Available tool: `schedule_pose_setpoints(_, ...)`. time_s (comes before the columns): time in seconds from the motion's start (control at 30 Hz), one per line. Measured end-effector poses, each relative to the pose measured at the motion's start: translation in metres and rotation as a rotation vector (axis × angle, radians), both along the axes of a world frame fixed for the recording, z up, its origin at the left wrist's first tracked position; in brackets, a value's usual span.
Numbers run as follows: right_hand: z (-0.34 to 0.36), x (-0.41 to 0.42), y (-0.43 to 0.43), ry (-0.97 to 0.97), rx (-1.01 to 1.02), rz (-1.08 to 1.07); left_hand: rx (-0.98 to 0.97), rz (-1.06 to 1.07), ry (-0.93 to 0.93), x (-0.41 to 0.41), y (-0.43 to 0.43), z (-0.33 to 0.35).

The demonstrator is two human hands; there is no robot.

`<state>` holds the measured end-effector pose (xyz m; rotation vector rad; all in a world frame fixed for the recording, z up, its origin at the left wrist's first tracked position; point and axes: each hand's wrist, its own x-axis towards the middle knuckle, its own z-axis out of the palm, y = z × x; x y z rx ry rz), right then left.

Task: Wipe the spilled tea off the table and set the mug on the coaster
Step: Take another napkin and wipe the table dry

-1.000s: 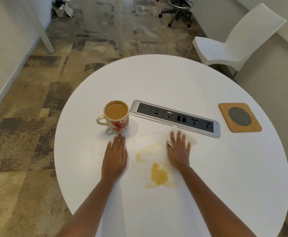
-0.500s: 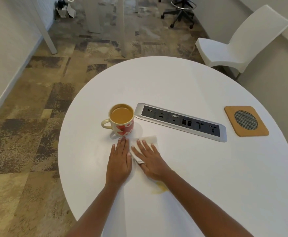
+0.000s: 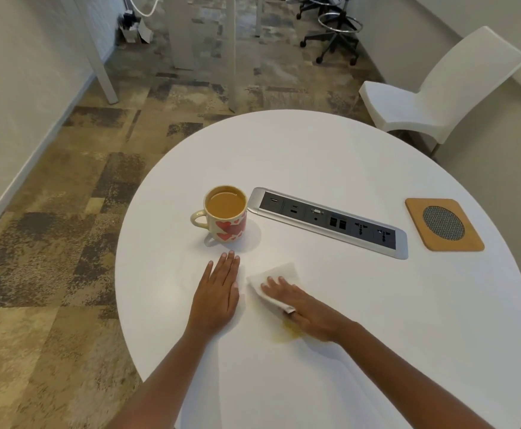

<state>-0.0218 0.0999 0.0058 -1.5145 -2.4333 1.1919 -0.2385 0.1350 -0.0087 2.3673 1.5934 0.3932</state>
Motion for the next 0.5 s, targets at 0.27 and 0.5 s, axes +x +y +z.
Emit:
schedule_pose_setpoints(0.27, 0.026, 0.05, -0.019, 0.394, 0.046, -0.666, 0.071, 0.149, 0.036, -0.015, -0.008, 0.006)
schedule_pose_setpoints(0.5, 0.022, 0.073, -0.058, 0.173, 0.105, -0.626, 0.022, 0.214, 0.09, -0.016, -0.028, 0.004)
